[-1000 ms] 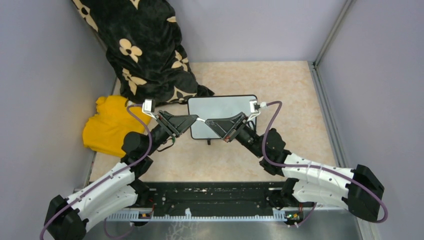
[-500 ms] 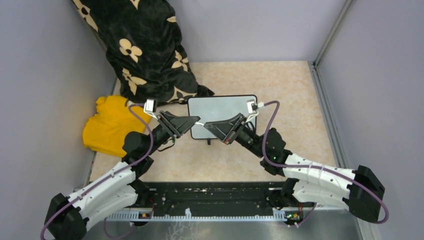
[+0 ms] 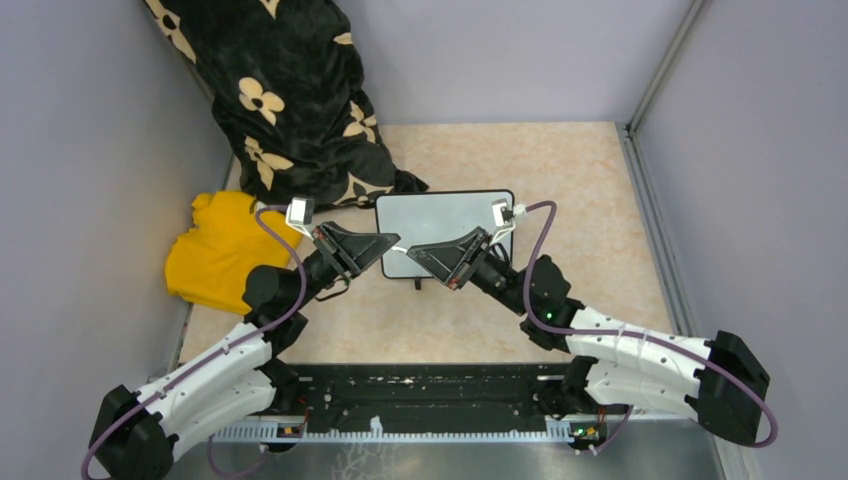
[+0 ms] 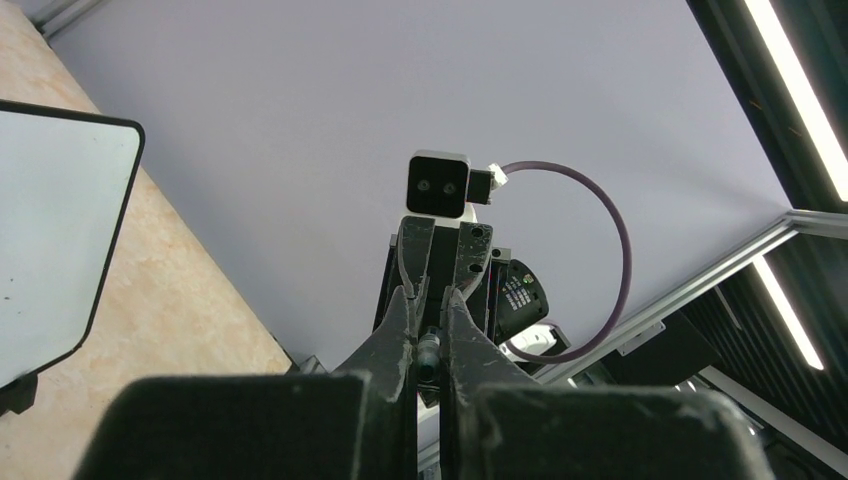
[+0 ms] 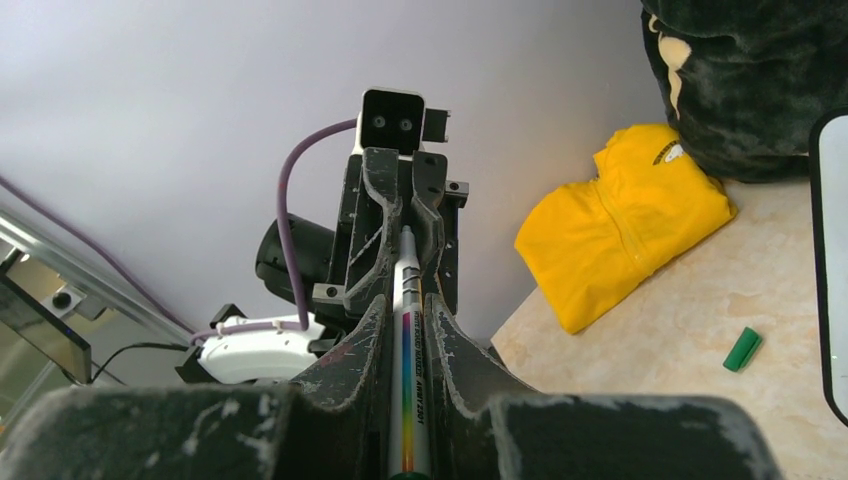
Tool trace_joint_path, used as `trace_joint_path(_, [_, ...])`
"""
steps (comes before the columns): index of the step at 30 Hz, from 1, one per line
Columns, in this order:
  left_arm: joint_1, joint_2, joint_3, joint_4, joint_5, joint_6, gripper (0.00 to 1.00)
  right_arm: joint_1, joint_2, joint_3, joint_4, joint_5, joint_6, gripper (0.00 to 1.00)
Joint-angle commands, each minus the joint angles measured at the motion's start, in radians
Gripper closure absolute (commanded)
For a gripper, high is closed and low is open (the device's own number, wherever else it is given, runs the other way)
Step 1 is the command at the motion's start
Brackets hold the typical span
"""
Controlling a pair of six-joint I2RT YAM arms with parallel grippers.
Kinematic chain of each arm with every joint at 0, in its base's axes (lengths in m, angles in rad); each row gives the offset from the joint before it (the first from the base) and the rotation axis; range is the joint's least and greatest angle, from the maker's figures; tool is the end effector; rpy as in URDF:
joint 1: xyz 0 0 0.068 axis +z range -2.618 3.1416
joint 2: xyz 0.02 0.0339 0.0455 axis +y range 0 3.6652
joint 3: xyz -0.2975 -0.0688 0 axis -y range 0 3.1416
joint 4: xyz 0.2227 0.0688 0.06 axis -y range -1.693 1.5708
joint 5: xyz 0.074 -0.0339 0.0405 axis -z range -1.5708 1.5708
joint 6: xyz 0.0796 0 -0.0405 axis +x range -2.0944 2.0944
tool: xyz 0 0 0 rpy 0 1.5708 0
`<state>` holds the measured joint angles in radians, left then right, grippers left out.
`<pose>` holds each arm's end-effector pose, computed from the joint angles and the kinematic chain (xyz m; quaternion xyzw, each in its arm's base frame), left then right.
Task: Write a sentence on the whiteboard
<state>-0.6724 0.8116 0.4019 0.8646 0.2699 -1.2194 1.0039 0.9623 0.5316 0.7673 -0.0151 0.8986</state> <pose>0.1266 -0.1280 0.3619 -0.0318 0.5360 -0.7234 0.4340 0.1184 0.1882 0.3699 -0.0366 0.5775 0.6665 0.4700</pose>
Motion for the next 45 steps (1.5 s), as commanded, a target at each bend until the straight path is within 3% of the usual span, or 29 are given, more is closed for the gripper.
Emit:
trace_joint_path(1, [-0.005,0.000,0.016,0.024,0.018,0.020,1.00,-0.002,-0.022,0.050,0.067,-0.008,-0.005,1.00])
trace_joint_path(5, [-0.004,-0.007,0.011,0.008,-0.001,0.021,1.00,-0.002,-0.028,0.035,0.095,0.011,0.008,1.00])
trace_joint_path(15, [-0.004,-0.021,0.014,-0.036,-0.028,0.039,1.00,-0.004,-0.010,0.044,0.109,0.012,0.019,0.78])
trace_joint_path(20, [-0.004,-0.028,0.012,-0.047,-0.043,0.041,1.00,-0.005,-0.005,0.048,0.109,0.011,0.021,0.75])
trace_joint_path(32, [-0.005,-0.029,0.012,-0.050,-0.054,0.040,1.00,-0.005,0.016,0.062,0.113,-0.009,0.022,0.80])
trace_joint_path(40, [-0.005,-0.026,0.008,-0.050,-0.049,0.037,1.00,-0.005,0.018,0.058,0.132,-0.002,0.024,0.99])
trace_joint_path(45, [-0.004,-0.032,-0.010,-0.050,-0.050,0.034,1.00,-0.005,0.006,0.050,0.139,0.012,0.010,1.00])
